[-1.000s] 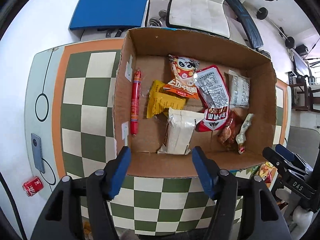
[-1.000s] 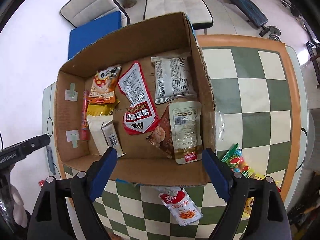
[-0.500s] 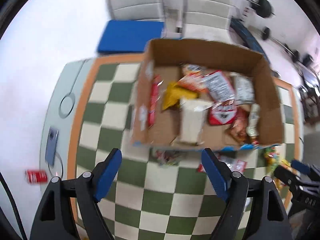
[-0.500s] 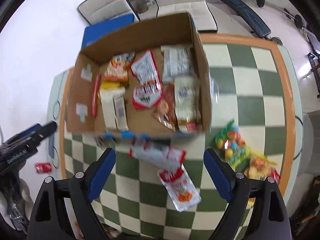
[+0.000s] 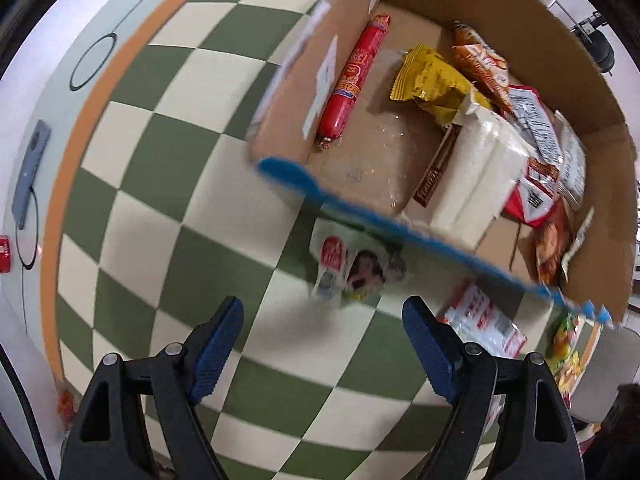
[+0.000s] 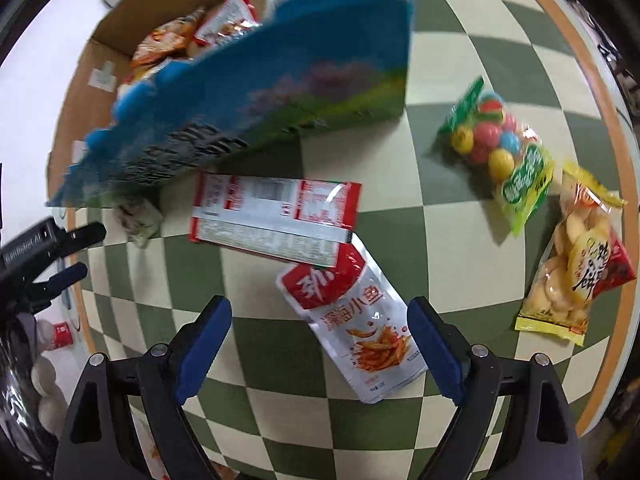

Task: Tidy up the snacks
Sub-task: 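Move both open grippers back over the snacks beside the milk carton, then grasp the small white photo packet with the left gripper while the right gripper grasps the fish pouch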

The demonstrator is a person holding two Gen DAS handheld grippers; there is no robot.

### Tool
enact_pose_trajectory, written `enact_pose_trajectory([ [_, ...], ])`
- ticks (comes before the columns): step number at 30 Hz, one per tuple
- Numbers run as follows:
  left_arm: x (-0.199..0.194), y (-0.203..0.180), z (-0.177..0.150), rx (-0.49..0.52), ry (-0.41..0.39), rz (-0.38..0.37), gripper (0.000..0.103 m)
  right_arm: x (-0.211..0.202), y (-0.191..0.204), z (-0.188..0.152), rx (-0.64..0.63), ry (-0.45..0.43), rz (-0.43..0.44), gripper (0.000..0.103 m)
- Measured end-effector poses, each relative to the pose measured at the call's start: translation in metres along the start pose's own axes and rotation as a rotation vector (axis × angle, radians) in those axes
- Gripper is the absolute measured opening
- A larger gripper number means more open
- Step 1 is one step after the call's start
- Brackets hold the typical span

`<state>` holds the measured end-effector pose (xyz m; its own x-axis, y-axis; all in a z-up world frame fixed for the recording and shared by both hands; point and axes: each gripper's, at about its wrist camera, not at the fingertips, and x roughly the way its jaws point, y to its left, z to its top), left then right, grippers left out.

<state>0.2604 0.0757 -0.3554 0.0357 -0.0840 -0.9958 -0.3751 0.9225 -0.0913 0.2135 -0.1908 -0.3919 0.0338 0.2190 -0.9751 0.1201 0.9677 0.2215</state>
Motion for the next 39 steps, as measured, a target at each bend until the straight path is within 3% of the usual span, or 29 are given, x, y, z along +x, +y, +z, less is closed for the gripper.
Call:
enact_pose_trajectory([
  [9,0.037,-0.018,0.017,0.009,0.049,0.003,0.081,0.010,-0.010,0.012,0.012,0.002,-0.049,0.092],
  [10,0.038,-0.020,0.018,0.013,0.045,0.003,0.078,0.010,-0.010,0.012,0.010,0.003,-0.052,0.092],
  [11,0.039,-0.022,0.017,0.024,0.038,-0.002,0.066,0.010,-0.010,0.012,0.011,0.006,-0.055,0.092],
  [15,0.034,-0.027,0.010,0.049,0.019,0.010,0.056,0.011,-0.009,0.012,0.010,0.020,-0.051,0.092],
  [17,0.030,-0.026,0.004,0.066,0.025,0.000,0.045,0.013,-0.009,0.011,0.002,0.031,-0.053,0.092],
  [20,0.023,-0.030,-0.013,0.105,0.039,0.005,0.040,0.018,-0.009,0.007,-0.012,0.058,-0.053,0.092],
  [24,0.025,-0.025,-0.038,0.146,0.073,0.014,0.040,0.029,-0.008,-0.003,-0.077,0.118,-0.069,0.092],
  [33,0.027,0.000,-0.087,0.121,0.144,-0.015,0.040,0.064,0.012,-0.014,-0.248,0.196,-0.172,0.092],
  [35,0.028,0.002,-0.100,0.130,0.168,-0.022,0.040,0.066,0.018,-0.018,-0.270,0.190,-0.217,0.090],
  [37,0.031,0.002,-0.112,0.139,0.200,-0.034,0.040,0.067,0.024,-0.026,-0.293,0.168,-0.285,0.076],
  [39,0.034,0.005,-0.120,0.140,0.217,-0.038,0.040,0.063,0.027,-0.035,-0.279,0.159,-0.279,0.063],
])
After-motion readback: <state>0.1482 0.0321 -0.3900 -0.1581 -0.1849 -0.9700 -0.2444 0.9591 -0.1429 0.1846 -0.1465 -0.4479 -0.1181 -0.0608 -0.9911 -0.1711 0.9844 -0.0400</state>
